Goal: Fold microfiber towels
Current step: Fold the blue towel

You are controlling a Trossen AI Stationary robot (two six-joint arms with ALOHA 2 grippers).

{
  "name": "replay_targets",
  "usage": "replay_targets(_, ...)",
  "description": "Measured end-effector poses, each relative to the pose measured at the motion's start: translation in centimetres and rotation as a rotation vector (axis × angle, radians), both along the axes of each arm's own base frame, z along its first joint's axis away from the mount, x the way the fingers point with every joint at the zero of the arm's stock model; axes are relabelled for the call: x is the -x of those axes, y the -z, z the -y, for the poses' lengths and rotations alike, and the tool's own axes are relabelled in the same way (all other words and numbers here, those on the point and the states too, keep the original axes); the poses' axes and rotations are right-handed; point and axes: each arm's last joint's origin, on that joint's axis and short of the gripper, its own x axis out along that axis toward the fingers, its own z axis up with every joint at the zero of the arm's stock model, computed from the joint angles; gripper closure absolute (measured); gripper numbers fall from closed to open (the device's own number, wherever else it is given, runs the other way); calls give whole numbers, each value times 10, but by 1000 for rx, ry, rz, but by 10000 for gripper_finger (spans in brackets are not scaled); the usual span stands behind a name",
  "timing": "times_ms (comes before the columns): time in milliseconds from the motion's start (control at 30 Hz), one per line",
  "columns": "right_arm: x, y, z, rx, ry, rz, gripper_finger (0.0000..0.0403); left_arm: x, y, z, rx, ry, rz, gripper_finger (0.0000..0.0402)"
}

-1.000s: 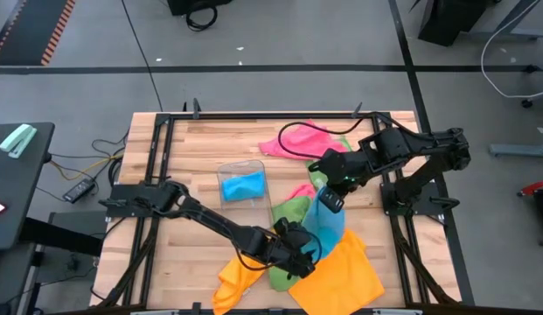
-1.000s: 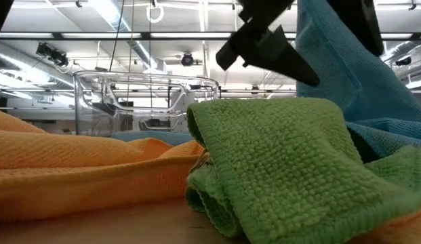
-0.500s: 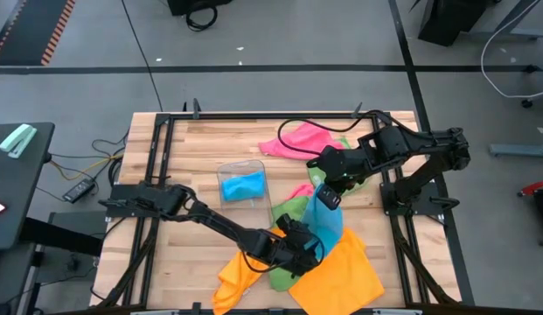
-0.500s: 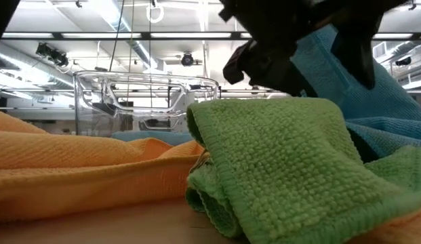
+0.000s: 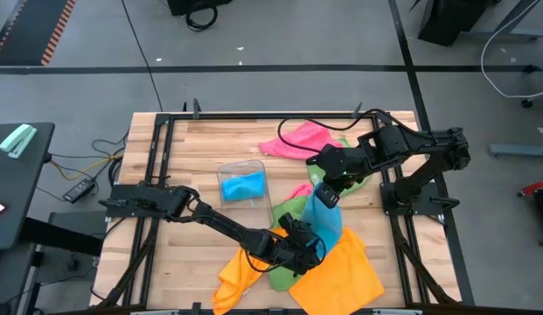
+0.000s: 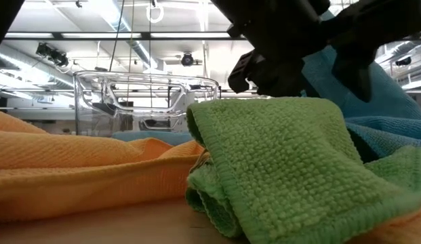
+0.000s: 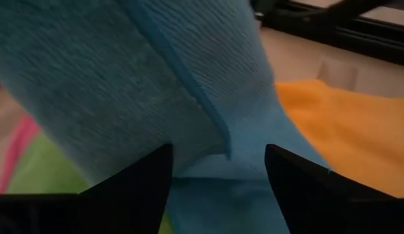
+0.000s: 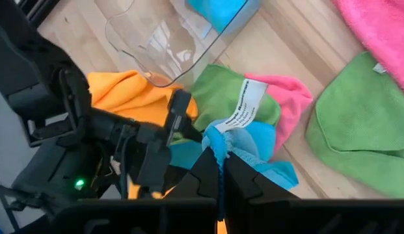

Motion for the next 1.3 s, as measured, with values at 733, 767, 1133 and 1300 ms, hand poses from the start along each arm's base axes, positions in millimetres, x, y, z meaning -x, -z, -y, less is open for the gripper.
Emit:
replay_targets(733,1,0,-6,-15,-64,1,397,-3,-44,25,-68,75,44,300)
replay_targets(767,1,0,-6,-13,-68,1,397,-3,-51,28,-96,98,42,302)
replay_targets(1133,-2,-2,-3,6,-64,35,397,-17,-65,-1,-57,66,9,252)
replay_targets(1300,-2,-2,-4,5,-63,36,397,-27,-54,-25,120,58,3,234)
